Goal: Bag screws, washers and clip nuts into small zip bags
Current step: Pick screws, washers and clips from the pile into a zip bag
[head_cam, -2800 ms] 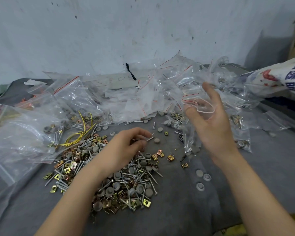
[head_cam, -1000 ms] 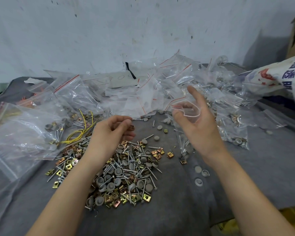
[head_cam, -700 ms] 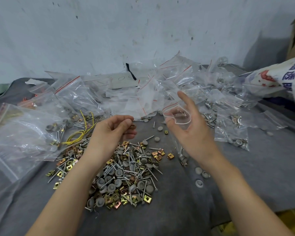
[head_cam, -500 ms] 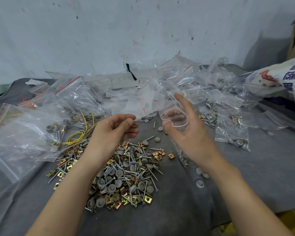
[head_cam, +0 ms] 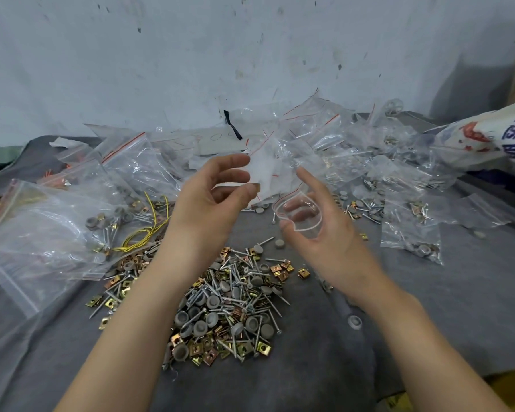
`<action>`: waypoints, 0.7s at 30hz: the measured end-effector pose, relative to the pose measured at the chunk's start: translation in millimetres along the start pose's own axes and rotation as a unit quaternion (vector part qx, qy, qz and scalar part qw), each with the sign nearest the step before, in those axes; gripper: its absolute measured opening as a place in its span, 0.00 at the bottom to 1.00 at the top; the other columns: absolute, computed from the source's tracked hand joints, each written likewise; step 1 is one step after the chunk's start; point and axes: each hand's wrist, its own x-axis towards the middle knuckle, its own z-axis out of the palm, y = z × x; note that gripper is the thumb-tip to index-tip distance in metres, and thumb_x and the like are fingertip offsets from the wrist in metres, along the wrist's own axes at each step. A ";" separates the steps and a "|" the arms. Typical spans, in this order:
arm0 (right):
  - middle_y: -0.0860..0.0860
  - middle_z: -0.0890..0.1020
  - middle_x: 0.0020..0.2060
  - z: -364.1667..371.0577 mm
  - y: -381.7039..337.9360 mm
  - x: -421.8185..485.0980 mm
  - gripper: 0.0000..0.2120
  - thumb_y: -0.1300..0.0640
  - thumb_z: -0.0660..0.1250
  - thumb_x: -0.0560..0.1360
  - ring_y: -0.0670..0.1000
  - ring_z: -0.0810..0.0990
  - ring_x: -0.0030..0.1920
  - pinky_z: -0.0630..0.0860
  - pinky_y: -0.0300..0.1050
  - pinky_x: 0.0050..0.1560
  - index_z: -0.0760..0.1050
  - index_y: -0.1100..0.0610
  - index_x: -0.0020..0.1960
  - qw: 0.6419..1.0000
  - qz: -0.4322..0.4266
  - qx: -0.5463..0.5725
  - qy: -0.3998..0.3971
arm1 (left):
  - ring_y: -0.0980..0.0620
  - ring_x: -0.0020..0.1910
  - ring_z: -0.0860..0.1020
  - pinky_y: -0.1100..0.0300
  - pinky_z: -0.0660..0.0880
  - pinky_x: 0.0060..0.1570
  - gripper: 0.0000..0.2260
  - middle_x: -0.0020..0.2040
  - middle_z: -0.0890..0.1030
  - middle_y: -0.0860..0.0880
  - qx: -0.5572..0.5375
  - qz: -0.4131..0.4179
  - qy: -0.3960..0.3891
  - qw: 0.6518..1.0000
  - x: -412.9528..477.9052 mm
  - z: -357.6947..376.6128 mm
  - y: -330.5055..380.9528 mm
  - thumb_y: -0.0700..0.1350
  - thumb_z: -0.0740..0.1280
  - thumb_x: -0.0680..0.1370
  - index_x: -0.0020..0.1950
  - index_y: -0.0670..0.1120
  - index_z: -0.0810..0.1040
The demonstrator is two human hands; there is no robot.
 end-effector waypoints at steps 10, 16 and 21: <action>0.33 0.79 0.54 0.5 1.9 -1.4 0.35 0.48 0.71 0.76 0.37 0.77 0.59 0.70 0.28 0.56 0.57 0.31 0.75 1.000 0.006 0.003 -0.009 | 0.57 0.44 0.80 0.63 0.77 0.49 0.15 0.42 0.82 0.52 0.065 0.030 -0.049 0.996 -4.6 15.8 -1.9 0.32 0.69 0.76 0.47 0.53 0.75; 0.28 0.76 0.54 3.0 1.2 -1.7 0.35 0.46 0.71 0.76 0.38 0.78 0.57 0.71 0.33 0.55 0.56 0.32 0.76 1.000 -0.006 -0.011 -0.011 | 0.58 0.42 0.79 0.70 0.73 0.42 0.23 0.41 0.83 0.57 0.127 0.047 -0.046 0.990 -7.4 21.5 -4.3 0.32 0.68 0.74 0.38 0.62 0.72; 0.23 0.72 0.54 4.6 1.2 -3.0 0.36 0.42 0.69 0.75 0.34 0.75 0.57 0.70 0.31 0.51 0.54 0.31 0.76 0.999 -0.011 -0.028 -0.017 | 0.63 0.40 0.80 0.73 0.72 0.39 0.17 0.40 0.83 0.57 0.107 0.076 -0.028 0.991 -10.1 29.1 -0.3 0.33 0.69 0.74 0.38 0.56 0.74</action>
